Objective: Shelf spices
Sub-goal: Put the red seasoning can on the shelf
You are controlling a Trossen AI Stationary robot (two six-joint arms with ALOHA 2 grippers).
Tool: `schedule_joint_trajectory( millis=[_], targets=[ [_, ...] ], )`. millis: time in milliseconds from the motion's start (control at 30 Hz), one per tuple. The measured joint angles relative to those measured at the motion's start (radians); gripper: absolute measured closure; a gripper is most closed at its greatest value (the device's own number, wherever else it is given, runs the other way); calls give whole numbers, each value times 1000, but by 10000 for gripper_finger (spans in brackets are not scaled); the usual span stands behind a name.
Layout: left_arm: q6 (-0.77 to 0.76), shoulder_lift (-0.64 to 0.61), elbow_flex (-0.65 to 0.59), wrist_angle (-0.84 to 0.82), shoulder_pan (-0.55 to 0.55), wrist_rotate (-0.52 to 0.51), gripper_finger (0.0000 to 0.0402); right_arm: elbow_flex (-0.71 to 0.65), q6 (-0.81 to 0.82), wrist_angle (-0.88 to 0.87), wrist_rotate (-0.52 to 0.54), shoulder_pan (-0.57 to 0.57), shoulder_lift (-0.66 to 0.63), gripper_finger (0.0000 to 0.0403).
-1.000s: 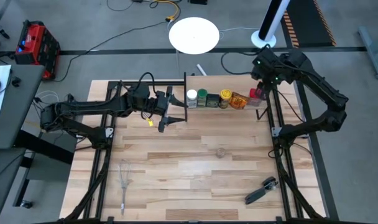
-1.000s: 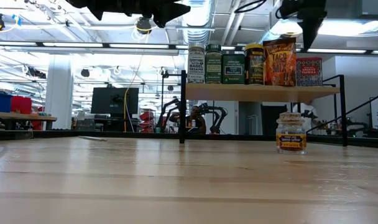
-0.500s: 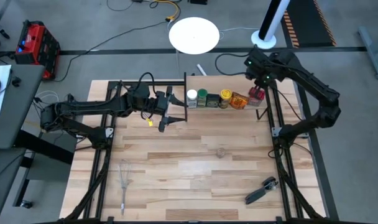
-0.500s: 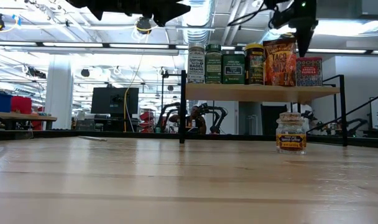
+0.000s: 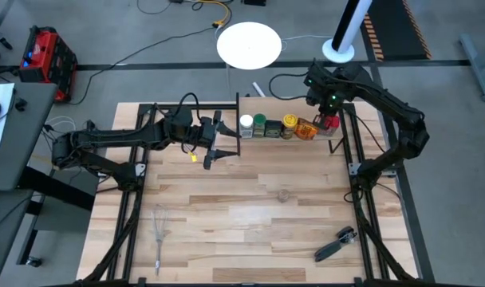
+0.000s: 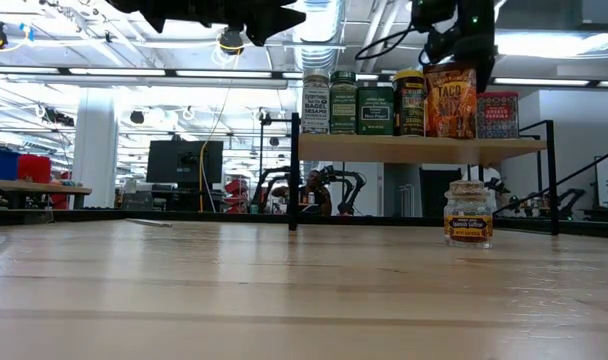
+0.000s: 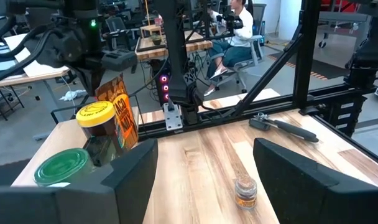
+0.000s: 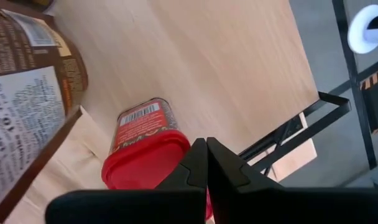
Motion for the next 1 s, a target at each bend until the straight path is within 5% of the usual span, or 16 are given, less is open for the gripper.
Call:
schedule_joint_trajectory(
  millis=[500,700,1000],
  targets=[
    [-1,0,0,0,0,0,146,0,18,0,-5,33,-6,400],
    [-1,0,0,0,0,0,146,7,19,-2,107,33,-18,399],
    [-15,0,0,1,0,0,146,62,156,0,50,-42,-112,401]
  ],
)
